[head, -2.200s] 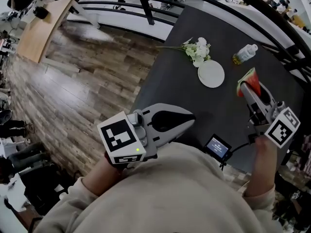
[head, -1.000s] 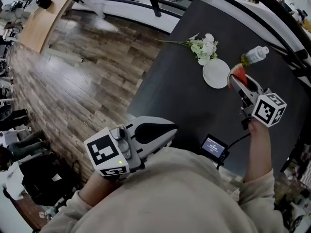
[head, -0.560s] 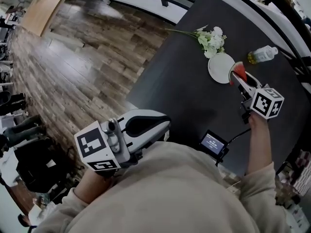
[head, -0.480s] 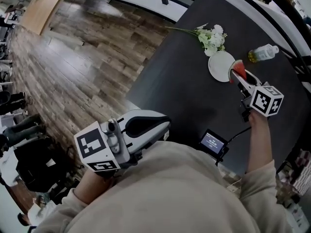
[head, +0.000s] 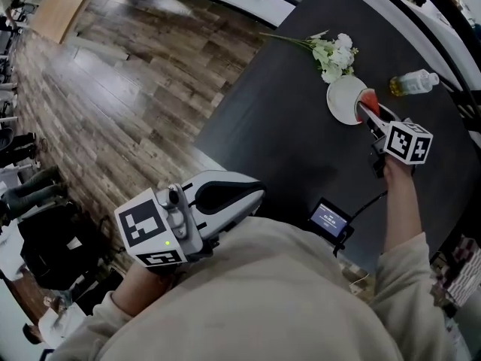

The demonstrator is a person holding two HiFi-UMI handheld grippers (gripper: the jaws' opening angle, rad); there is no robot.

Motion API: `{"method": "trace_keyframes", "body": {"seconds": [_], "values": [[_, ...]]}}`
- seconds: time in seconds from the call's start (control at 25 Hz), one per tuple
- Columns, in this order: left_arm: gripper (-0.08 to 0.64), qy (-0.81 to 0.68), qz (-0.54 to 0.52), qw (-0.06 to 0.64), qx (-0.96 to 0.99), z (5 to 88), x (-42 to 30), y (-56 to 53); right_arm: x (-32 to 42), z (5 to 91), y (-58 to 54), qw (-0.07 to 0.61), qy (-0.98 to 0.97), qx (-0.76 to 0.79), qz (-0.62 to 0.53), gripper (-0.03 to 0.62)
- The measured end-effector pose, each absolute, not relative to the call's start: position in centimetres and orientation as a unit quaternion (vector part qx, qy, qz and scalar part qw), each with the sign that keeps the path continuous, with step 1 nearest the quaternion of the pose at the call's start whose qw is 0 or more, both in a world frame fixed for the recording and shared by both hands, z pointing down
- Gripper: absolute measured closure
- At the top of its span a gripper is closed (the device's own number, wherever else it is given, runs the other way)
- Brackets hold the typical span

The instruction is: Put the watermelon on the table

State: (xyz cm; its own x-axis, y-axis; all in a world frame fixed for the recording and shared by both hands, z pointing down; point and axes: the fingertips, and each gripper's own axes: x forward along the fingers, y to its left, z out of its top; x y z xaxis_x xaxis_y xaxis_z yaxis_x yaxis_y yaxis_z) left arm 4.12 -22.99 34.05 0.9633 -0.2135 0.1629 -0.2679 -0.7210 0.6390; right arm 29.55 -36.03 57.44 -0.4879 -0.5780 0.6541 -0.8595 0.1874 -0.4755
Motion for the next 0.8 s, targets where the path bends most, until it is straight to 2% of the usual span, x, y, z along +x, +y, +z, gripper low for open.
{"method": "trace_keyframes", "body": {"seconds": [0.8], "values": [[0.554, -0.158, 0.051, 0.353, 0.921, 35.1, 2.9, -22.9, 30.8, 66.1, -37.8, 0.285, -0.693, 0.501, 0.433, 0.416]]}}
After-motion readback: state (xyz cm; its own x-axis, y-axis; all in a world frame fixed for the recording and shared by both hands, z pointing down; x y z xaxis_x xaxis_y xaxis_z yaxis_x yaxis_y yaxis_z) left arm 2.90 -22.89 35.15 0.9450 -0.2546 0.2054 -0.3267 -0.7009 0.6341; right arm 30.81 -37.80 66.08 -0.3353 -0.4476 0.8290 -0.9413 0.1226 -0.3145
